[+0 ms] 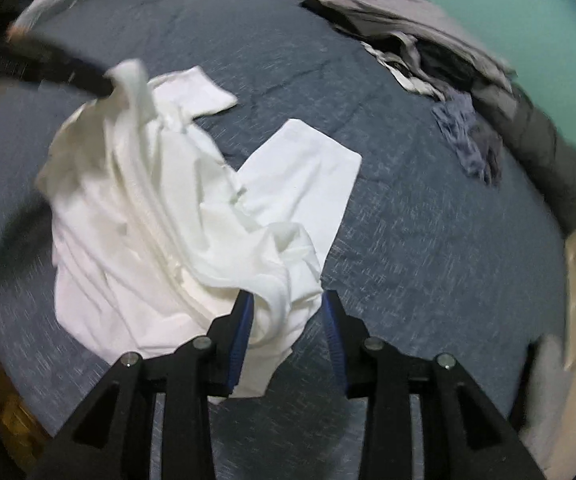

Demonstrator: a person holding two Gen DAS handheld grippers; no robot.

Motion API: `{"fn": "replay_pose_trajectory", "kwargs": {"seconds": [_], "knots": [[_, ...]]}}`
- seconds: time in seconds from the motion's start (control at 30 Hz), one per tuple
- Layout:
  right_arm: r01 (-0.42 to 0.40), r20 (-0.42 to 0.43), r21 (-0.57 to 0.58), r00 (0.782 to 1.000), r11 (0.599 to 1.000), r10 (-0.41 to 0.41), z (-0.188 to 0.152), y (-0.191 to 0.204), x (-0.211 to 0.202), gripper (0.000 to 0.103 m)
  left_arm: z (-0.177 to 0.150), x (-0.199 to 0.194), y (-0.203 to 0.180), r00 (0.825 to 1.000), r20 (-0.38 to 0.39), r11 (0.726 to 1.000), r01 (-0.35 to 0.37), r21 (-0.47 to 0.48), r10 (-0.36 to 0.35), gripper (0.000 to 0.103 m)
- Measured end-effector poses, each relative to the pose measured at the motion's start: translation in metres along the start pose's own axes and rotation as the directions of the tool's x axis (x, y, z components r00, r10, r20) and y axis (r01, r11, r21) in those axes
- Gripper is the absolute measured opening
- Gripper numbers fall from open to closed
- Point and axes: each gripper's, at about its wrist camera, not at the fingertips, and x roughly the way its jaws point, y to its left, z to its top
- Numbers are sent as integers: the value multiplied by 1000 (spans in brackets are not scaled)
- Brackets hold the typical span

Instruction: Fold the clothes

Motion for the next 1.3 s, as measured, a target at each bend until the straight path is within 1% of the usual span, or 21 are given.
{"fn": "replay_pose_trajectory", "kwargs": {"seconds": [0.13, 0.23, 0.33, 0.4, 0.43, 0.53, 0.63, 0.7, 0.77, 0.87, 0.97, 1.1, 1.17, 1.3], "knots": [[19, -6, -98, 1000, 995, -19, 7, 15, 3, 35, 0, -2, 2, 1000, -1, 1000, 0, -2, 0, 29], [11, -5, -104, 1000, 995, -12, 13, 16, 6, 35, -2, -4, 3, 1000, -4, 1000, 6, -5, -6, 31], [-7, -15, -102, 1000, 995, 5, 18, 15, 11, 34, -5, -4, 2, 1000, -8, 1000, 6, 2, -6, 37], [-28, -11, -66, 1000, 997, 27, 20, 10, 12, 19, -6, -4, 0, 1000, -13, 1000, 7, 8, -7, 38], [-46, -7, -39, 999, 998, 46, 20, 7, 12, 10, -7, -3, 0, 1000, -18, 1000, 9, 12, -8, 39], [-97, 14, 33, 995, 995, 97, 21, -2, 10, 3, -9, -1, -4, 1000, -28, 1000, 13, 19, -12, 41], [-128, 68, 112, 990, 985, 121, 17, -17, 2, 2, -10, 1, -7, 999, -32, 999, 23, 22, -22, 42], [-159, 101, 191, 985, 969, 142, 14, -34, -3, 2, -11, 5, -10, 999, -42, 999, 35, 17, -34, 43], [-170, 126, 249, 982, 953, 143, 10, -47, -6, 2, -12, 8, -13, 998, -47, 999, 43, 12, -42, 43], [-176, 147, 300, 980, 937, 136, 4, -62, -10, 2, -13, 13, -19, 997, -56, 999, 52, 13, -51, 44], [-175, 153, 327, 980, 929, 131, -2, -71, -9, 2, -14, 17, -24, 996, -62, 998, 62, 7, -61, 44], [-187, 169, 342, 976, 921, 135, -11, -73, -10, 2, -12, 19, -26, 994, -56, 995, 97, -35, -99, 46], [-190, 170, 330, 976, 925, 139, -12, -69, -10, 2, -11, 21, -26, 993, -52, 993, 105, -51, -107, 54], [-197, 177, 322, 973, 926, 145, -12, -67, -10, 2, -7, 34, -31, 994, -78, 996, 73, -46, -76, 54]]}}
